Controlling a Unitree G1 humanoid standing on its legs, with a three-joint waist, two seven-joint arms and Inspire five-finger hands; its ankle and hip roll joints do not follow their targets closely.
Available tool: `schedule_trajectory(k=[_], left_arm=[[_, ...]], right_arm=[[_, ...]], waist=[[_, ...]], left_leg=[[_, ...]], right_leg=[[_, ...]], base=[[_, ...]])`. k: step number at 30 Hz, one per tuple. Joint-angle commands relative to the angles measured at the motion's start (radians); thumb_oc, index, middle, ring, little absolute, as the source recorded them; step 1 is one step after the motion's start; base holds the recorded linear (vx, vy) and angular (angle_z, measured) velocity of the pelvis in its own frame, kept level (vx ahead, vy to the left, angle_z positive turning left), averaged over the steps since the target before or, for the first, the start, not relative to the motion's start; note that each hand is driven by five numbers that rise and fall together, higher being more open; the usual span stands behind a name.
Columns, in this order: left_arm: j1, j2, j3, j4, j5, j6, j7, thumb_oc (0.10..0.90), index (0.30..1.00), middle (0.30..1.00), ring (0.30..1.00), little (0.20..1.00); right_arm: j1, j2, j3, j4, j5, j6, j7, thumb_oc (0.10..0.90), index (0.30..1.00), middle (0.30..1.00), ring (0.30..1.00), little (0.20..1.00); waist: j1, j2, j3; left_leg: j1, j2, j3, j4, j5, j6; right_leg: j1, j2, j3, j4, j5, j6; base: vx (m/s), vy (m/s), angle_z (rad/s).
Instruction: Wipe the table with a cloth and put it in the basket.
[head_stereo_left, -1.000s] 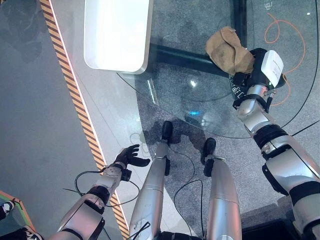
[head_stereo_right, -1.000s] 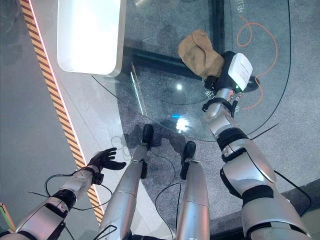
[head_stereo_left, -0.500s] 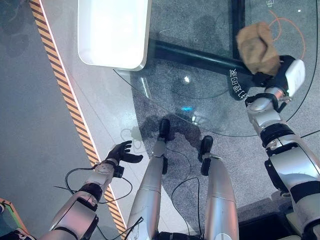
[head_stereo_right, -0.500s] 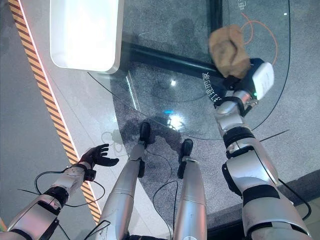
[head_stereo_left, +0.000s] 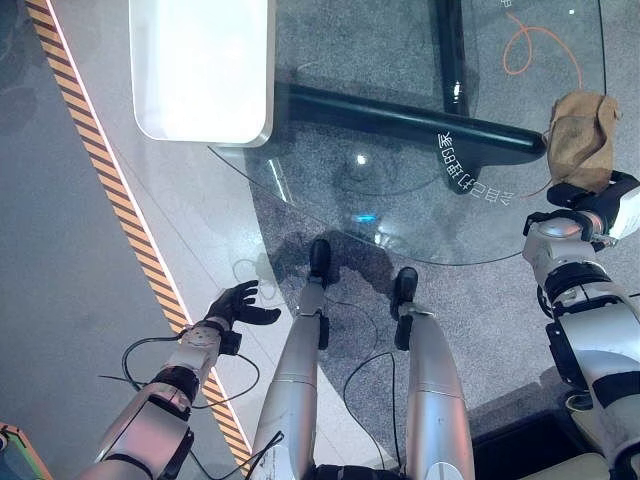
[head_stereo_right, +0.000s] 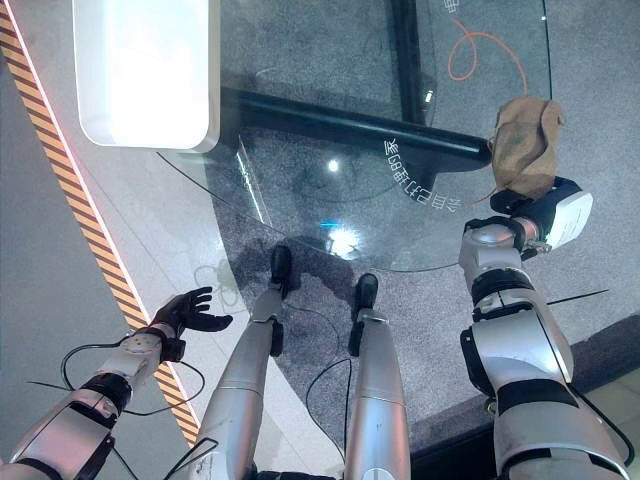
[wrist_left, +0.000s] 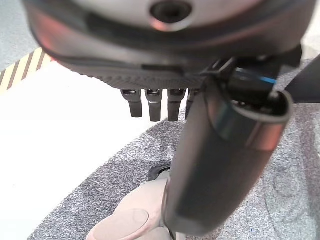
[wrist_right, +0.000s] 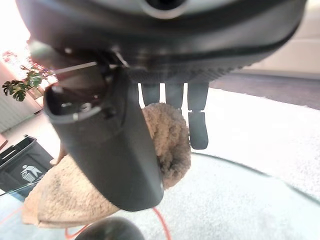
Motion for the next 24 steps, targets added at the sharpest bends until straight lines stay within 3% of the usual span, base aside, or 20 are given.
schedule_trajectory(k=[1, 10, 19, 24], left_arm=[[0.014, 0.032, 0.049, 0.098, 0.01, -0.007, -0.013, 0.8, 0.9, 0.9, 0.9, 0.9], [-0.004, 0.034, 0.04, 0.111, 0.007, -0.005, -0.022, 0.8, 0.9, 0.9, 0.9, 0.9], [-0.006, 0.015, 0.029, 0.098, 0.013, -0.004, -0.009, 0.8, 0.9, 0.9, 0.9, 0.9], [0.003, 0.005, 0.019, 0.076, 0.015, -0.003, 0.004, 0.8, 0.9, 0.9, 0.9, 0.9]], right_arm=[[0.022, -0.165, -0.011, 0.04, 0.016, -0.038, -0.083, 0.1, 0.3, 0.3, 0.3, 0.2], [-0.043, -0.129, 0.063, -0.025, -0.089, -0.128, -0.03, 0.1, 0.3, 0.3, 0.3, 0.2], [-0.131, -0.073, 0.178, -0.159, -0.189, -0.1, 0.006, 0.1, 0.3, 0.3, 0.3, 0.2], [-0.164, -0.037, 0.243, -0.244, -0.227, -0.054, 0.024, 0.1, 0.3, 0.3, 0.3, 0.2]], waist=[[0.002, -0.009, -0.023], [0.005, -0.01, -0.023], [0.012, -0.003, -0.023], [0.02, 0.0, -0.023]], left_leg=[[0.042, -0.053, 0.07, 0.124, -0.193, 0.076], [0.046, -0.054, 0.067, 0.116, -0.19, 0.07], [0.056, -0.062, 0.062, 0.107, -0.187, 0.066], [0.061, -0.07, 0.058, 0.102, -0.184, 0.067]], right_leg=[[0.019, 0.07, -0.023, -0.188, 0.148, 0.017], [0.023, 0.069, -0.023, -0.197, 0.147, 0.019], [0.035, 0.063, -0.03, -0.206, 0.14, 0.012], [0.044, 0.06, -0.04, -0.213, 0.135, 0.004]], base=[[0.0, 0.0, 0.0], [0.0, 0.0, 0.0], [0.0, 0.0, 0.0], [0.0, 0.0, 0.0]])
